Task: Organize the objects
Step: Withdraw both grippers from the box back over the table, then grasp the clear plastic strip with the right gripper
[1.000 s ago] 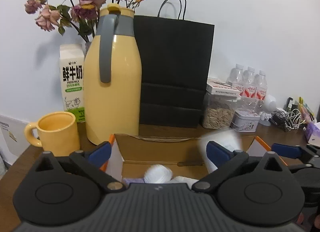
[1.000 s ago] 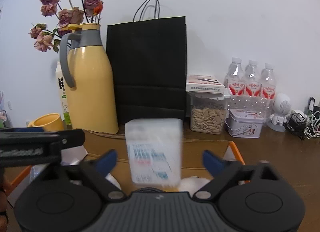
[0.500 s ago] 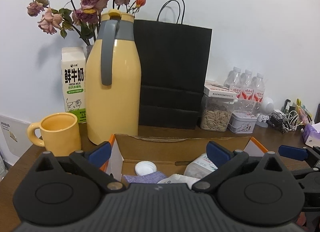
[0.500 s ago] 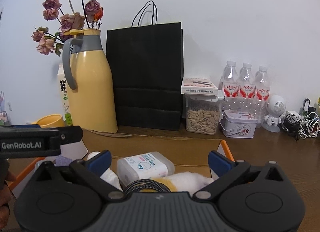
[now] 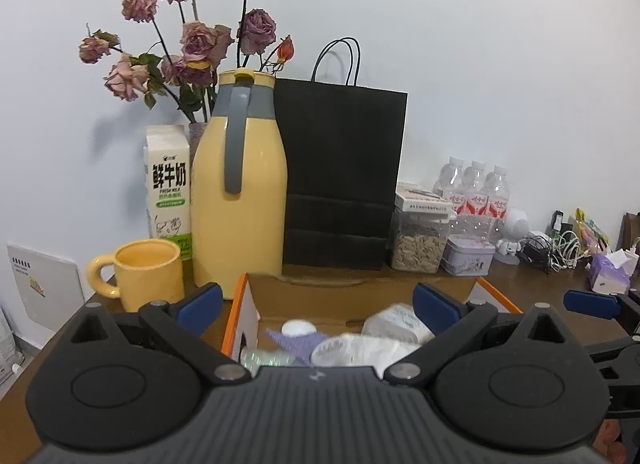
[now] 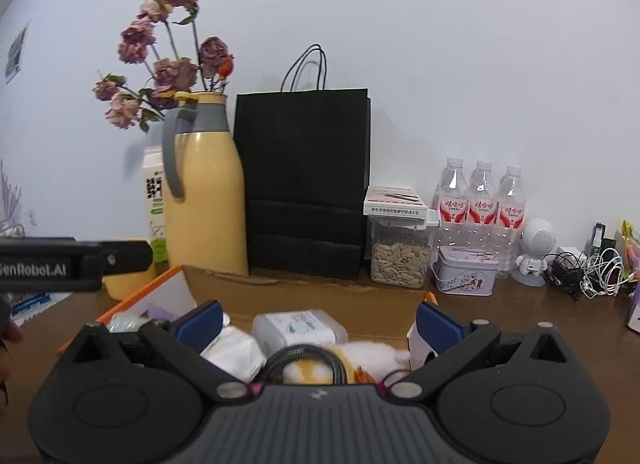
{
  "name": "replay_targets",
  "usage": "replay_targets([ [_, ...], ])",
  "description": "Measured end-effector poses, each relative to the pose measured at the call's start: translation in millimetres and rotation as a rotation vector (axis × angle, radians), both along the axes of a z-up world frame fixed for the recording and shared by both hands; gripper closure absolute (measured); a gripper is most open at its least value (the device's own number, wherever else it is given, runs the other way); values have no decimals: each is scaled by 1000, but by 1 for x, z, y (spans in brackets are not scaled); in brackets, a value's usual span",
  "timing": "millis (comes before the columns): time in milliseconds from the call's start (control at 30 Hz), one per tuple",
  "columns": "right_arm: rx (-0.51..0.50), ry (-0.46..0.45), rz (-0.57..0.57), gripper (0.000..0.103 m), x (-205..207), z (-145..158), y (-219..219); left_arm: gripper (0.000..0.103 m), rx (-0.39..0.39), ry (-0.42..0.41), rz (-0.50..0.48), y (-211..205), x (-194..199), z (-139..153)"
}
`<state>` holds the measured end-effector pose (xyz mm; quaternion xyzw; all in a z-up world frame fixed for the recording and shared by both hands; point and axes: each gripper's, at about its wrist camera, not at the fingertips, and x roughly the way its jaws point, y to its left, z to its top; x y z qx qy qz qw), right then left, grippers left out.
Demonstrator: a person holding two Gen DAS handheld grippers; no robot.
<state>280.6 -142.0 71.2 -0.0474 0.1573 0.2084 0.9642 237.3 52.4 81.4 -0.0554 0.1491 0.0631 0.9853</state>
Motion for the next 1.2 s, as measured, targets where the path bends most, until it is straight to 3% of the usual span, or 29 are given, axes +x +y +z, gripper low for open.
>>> replay_targets([
  [233, -66, 40, 36, 0, -37, -18, -14, 0, 16, 51, -29, -6, -31, -16],
  [567, -168, 204, 91, 0, -75, -67, -25, 0, 20, 194, -50, -10, -61, -63],
  [700, -178, 230, 97, 1, -81, -76, -25, 0, 18, 225, -54, -10, -68, -76],
  [1200, -123, 298, 163, 59, -73, -84, -5, 0, -42, 260, -64, -3, -67, -93],
])
